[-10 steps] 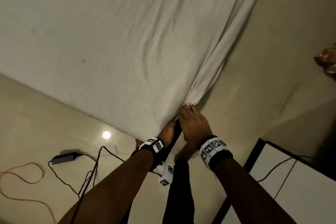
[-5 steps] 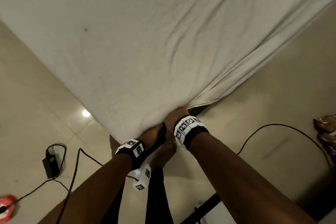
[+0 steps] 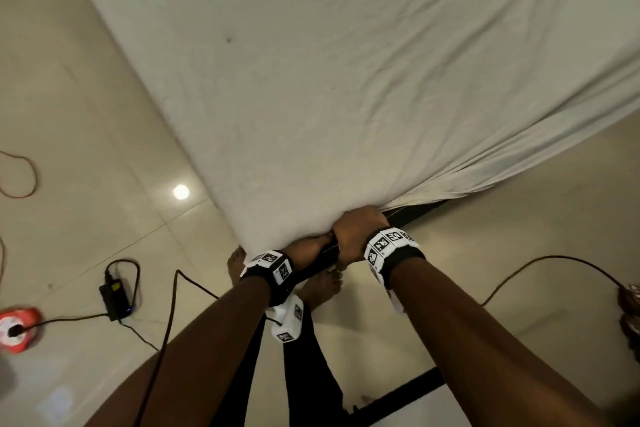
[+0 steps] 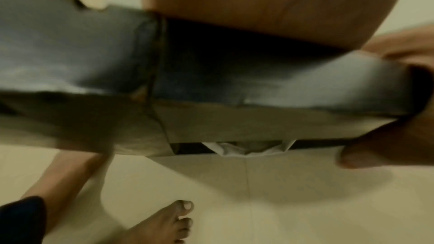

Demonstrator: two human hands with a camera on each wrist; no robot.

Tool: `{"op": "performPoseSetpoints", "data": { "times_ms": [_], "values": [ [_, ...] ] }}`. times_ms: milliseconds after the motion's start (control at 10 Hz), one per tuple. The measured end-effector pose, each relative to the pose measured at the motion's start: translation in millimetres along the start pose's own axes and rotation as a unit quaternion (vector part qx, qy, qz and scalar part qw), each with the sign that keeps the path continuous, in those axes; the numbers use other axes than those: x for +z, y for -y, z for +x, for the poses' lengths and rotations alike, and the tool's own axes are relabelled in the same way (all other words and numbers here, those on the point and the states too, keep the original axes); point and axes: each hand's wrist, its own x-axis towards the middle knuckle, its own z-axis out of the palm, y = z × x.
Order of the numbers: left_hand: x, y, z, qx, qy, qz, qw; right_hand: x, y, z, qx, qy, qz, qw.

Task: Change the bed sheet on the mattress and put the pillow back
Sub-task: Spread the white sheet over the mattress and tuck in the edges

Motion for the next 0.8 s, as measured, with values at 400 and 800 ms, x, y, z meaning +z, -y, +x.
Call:
{"op": "performPoseSetpoints", "data": {
  "times_ms": [400,800],
  "values": [
    [-60,47,-105,0.092,-0.256,0.257,0.927,31,18,-29,0.047,-0.143,-0.025,0.988],
    [-108,152,-6,0.015,-0.14,-0.17,0.975,44,26,-49,0.194,-0.254,-0.033,0.947]
  ]
}}
